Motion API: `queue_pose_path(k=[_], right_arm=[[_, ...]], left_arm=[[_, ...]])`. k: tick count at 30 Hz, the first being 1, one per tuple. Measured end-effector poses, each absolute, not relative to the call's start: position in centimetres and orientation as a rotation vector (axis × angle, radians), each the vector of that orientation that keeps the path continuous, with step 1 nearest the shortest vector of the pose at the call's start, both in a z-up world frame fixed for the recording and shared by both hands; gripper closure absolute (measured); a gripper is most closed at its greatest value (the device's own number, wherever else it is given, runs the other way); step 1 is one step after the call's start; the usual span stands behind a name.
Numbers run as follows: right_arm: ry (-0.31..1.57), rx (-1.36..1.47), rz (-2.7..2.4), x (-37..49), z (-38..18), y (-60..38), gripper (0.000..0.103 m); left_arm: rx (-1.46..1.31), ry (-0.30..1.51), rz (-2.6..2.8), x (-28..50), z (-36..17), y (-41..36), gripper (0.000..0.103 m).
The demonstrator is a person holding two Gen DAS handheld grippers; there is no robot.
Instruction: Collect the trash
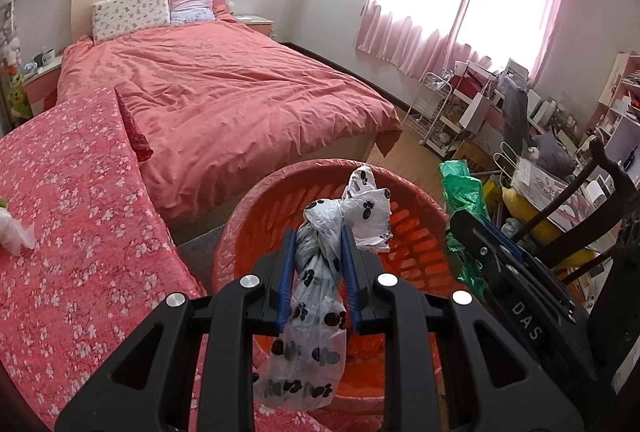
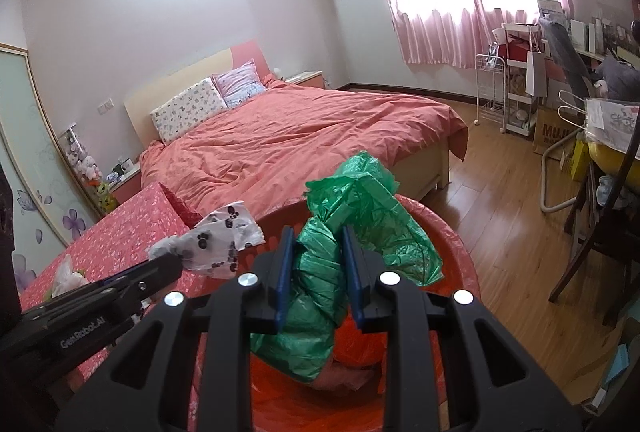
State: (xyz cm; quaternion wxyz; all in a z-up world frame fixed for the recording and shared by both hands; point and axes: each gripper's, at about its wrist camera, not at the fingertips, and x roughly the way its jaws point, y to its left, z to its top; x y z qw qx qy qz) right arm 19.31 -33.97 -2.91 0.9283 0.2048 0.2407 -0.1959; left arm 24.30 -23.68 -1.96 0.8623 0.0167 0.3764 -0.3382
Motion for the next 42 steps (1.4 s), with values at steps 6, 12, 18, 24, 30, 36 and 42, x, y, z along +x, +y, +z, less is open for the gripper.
queue_pose_path(k=[6, 12, 18, 24, 30, 36, 42], right_arm=[[0.491, 0.433, -0.395, 19.2, -2.9, -33.9, 0.074], [0.480, 0.453, -0.398, 18.9, -2.7, -34.3, 0.059], [0.459, 0.431, -0.420, 18.5, -2.2, -33.6, 0.031], [0.464, 0.371, -0.406, 19.3, -1.5, -31.6, 0.023], [0.502, 0.311, -0.317, 21.7, -1.0, -27.2, 0.023], [0.567, 0.228, -0.186, 25.9, -1.3, -20.3, 0.023], [0.652, 0.148, -0.023, 31.4, -2.7, -12.1, 0.023]], left_arm=[[0.037, 0.802, -0.712, 24.3, -2.2, -23.7, 0.077], [0.024, 0.816, -0.669, 24.8, -2.6, -22.8, 0.053], [0.033, 0.798, -0.583, 25.5, -2.8, -19.9, 0.033], [0.060, 0.779, -0.458, 26.6, -3.1, -14.6, 0.025], [0.034, 0.781, -0.326, 27.7, -3.2, -7.9, 0.024], [-0.002, 0.785, -0.204, 28.1, -3.2, -0.6, 0.021], [-0.020, 0.772, -0.079, 28.0, -3.0, 6.6, 0.021]])
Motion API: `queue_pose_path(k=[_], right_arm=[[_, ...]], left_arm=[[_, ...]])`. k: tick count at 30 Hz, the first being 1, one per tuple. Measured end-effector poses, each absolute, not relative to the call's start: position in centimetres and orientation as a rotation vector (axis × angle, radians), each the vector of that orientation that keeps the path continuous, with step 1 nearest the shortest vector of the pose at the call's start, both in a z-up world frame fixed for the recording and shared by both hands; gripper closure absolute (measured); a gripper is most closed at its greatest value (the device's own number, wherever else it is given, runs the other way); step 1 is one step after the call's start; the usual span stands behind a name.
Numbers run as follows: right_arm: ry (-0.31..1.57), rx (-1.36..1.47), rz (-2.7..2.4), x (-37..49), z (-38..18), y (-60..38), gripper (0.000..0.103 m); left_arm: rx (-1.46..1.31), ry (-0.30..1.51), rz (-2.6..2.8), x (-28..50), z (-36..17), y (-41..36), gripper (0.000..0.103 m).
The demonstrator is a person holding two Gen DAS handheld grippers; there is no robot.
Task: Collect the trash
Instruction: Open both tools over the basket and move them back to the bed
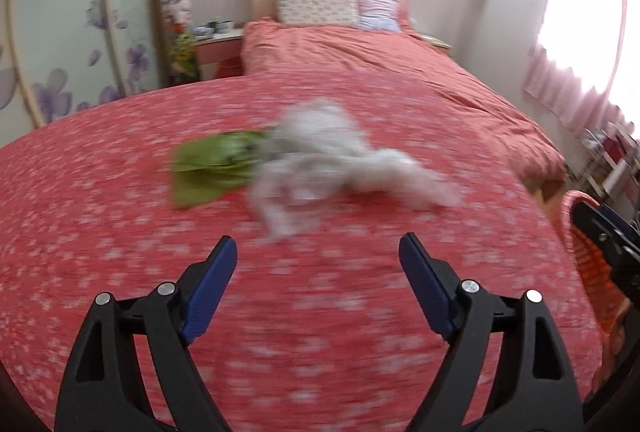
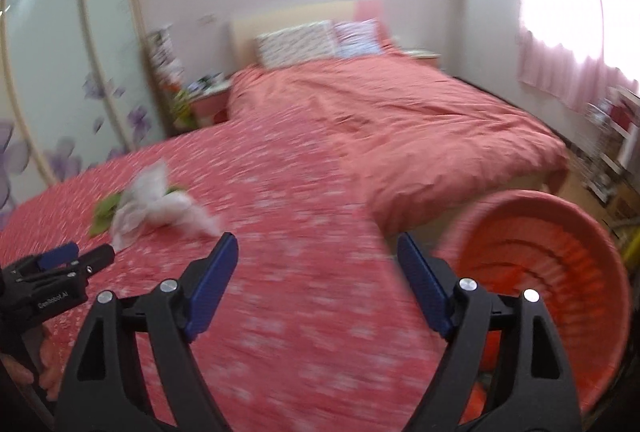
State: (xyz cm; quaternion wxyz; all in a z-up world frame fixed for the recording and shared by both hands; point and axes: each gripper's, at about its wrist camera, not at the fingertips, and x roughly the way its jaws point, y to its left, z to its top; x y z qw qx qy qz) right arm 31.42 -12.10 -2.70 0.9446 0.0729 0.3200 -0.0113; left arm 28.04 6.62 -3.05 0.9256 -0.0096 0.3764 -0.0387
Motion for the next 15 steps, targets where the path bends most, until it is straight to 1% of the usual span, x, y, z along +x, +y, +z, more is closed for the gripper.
queue_pose_path(k=[10, 15], right_arm=[[0.725, 0.018, 0.148, 40.0, -3.9, -0.1, 0.024], [0.782, 0.001, 0.168, 42.8, -4.6, 1.8, 0.024]], left_arm=[[-0.110, 0.749, 0.131, 28.0, -3.4, 16.0, 0.020], [-0.093, 0.758, 0.153, 27.9, -3.6, 17.5, 0.014]])
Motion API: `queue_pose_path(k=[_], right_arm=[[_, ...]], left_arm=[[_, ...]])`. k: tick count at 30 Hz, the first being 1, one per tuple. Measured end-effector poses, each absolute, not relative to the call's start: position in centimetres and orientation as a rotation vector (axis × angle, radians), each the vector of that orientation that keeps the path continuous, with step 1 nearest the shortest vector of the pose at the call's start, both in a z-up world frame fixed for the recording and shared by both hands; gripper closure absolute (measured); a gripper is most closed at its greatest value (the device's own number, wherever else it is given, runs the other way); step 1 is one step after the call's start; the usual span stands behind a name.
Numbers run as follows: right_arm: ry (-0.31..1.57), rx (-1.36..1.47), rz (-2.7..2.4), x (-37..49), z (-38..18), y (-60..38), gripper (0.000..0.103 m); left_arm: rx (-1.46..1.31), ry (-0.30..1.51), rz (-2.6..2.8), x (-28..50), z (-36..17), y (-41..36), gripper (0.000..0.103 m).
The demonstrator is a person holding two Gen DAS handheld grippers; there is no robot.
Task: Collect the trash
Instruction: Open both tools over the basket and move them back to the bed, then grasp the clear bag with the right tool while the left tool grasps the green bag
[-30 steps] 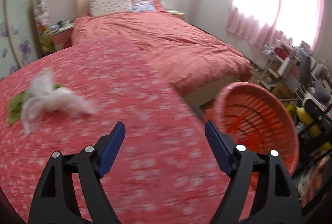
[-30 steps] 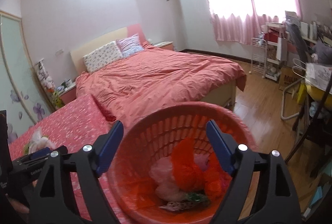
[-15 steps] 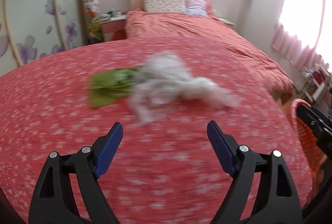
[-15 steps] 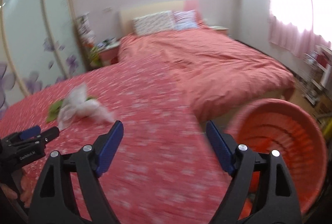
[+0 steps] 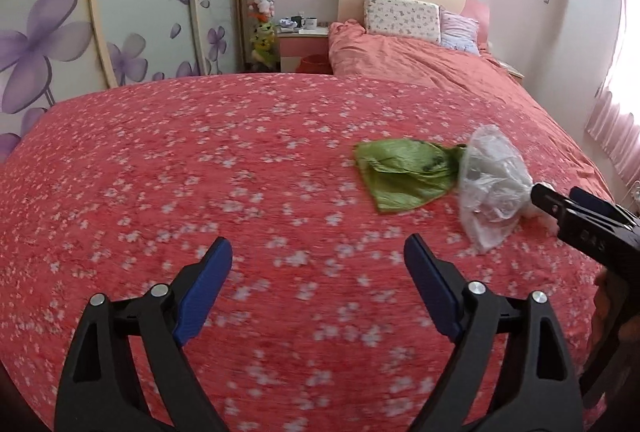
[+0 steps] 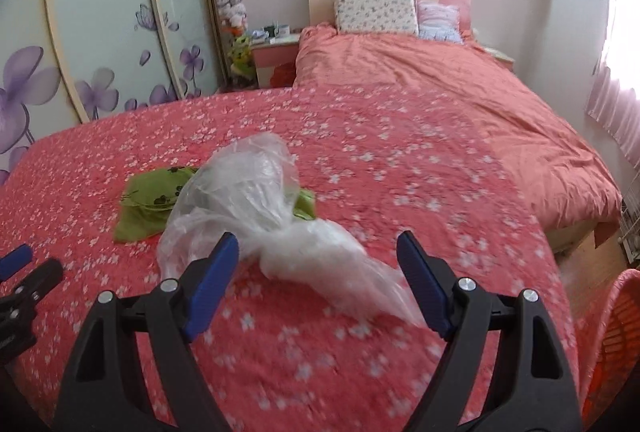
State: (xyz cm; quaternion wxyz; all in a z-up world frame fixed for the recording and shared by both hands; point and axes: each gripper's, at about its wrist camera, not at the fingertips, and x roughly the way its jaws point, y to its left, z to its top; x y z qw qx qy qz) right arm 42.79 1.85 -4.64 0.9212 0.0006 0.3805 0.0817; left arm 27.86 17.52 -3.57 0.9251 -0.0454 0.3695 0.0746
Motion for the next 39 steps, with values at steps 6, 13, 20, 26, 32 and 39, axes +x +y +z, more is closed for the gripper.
queue_pose_path(k=[6, 13, 20, 26, 32, 39], right_arm=[[0.900, -0.003, 0.179, 44.7, -6.1, 2.3, 0.056], [0.864, 0.026, 0.164, 41.1, -5.4, -0.8, 0.069], [0.821, 0.145, 0.131, 37.5, -4.4, -5.4, 0.068], [0.771, 0.158, 0.050, 35.2, -3.6, -8.9, 0.068], [0.767, 0.199, 0.010, 34.4, -4.0, -11.6, 0.068], [0.767, 0.224, 0.006, 34.1, -4.4, -13.1, 0.068]], left_arm=[[-0.101, 0.756, 0.135, 28.2, -3.5, 18.1, 0.013], [-0.119, 0.756, 0.060, 30.1, -3.2, 16.7, 0.013], [-0.101, 0.776, -0.010, 32.5, -3.0, 13.0, 0.013], [-0.019, 0.773, -0.052, 34.7, -3.2, 8.9, 0.013], [-0.008, 0.815, -0.042, 38.0, -4.4, 6.3, 0.012], [-0.006, 0.911, -0.015, 39.8, -6.2, 5.8, 0.020]])
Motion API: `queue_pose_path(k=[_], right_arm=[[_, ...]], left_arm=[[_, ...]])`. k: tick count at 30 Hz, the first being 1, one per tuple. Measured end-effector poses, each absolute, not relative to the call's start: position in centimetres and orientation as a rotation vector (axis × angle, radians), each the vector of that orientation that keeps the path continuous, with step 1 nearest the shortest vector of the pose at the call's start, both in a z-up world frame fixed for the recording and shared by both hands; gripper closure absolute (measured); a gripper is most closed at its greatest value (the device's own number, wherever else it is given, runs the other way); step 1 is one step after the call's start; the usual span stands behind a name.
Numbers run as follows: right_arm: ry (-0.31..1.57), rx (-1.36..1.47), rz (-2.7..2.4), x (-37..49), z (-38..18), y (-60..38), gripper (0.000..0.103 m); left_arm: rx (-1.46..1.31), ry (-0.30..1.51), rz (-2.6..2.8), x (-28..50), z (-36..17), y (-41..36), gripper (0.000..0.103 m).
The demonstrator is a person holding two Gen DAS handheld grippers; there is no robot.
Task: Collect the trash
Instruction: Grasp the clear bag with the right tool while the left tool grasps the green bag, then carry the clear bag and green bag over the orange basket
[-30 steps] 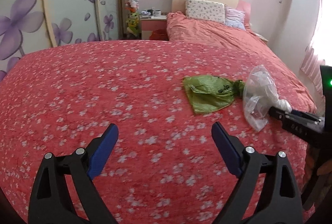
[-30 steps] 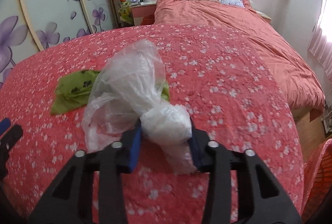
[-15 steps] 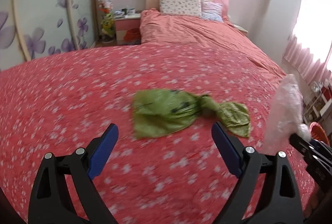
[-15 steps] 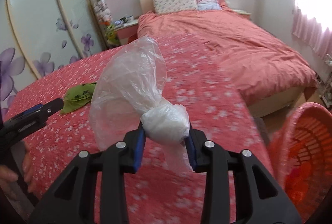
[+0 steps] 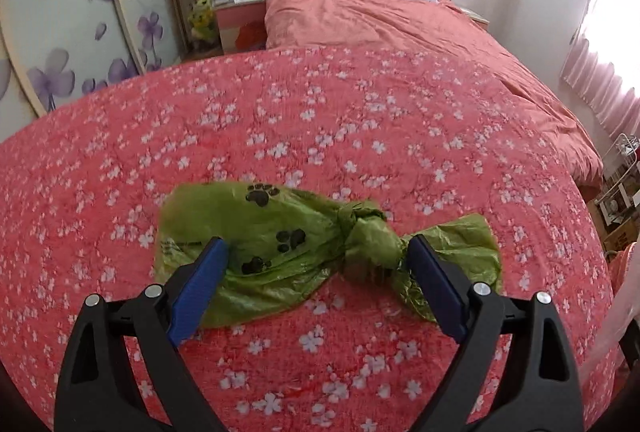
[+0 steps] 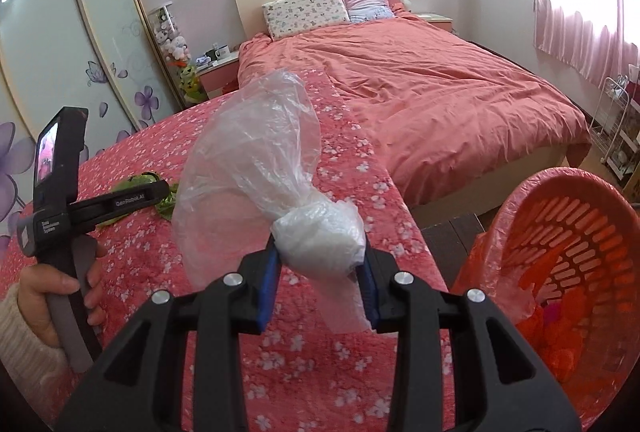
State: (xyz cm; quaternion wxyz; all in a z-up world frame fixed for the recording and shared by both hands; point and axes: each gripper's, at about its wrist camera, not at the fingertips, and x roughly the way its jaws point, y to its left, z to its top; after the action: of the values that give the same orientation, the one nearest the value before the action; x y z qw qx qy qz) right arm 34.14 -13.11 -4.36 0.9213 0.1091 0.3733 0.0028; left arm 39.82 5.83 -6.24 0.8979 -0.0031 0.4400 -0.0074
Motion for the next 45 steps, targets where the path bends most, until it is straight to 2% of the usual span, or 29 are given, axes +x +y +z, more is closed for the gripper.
queue_pose_path(k=[1, 3, 4, 6, 9, 27, 45], right_arm=[[0.768, 0.230, 0.006, 34.0, -4.5, -13.2, 0.068], [0.772, 0.250, 0.008, 34.0, -4.6, -13.3, 0.068], [0.772, 0.254, 0.008, 33.9, -4.7, -13.3, 0.068], [0.769, 0.258, 0.011, 33.8, -4.6, -13.3, 0.068], [0.762, 0.254, 0.011, 33.2, -4.3, -13.4, 0.068], [0.642, 0.294, -0.050, 27.5, -0.1, -15.1, 0.068], [0.530, 0.328, -0.193, 20.7, 2.8, -19.1, 0.068]], left_arm=[[0.004, 0.907, -0.028, 39.6, -6.2, 5.7, 0.024], [0.023, 0.897, -0.044, 39.3, -6.0, 5.3, 0.044], [0.029, 0.891, -0.059, 39.2, -5.9, 5.1, 0.049], [0.033, 0.884, -0.081, 39.1, -5.8, 4.8, 0.071], [0.019, 0.876, -0.103, 38.8, -5.7, 4.7, 0.079], [0.018, 0.732, -0.179, 31.4, -0.4, 3.6, 0.081], [0.072, 0.660, -0.365, 24.2, 2.5, -3.0, 0.080]])
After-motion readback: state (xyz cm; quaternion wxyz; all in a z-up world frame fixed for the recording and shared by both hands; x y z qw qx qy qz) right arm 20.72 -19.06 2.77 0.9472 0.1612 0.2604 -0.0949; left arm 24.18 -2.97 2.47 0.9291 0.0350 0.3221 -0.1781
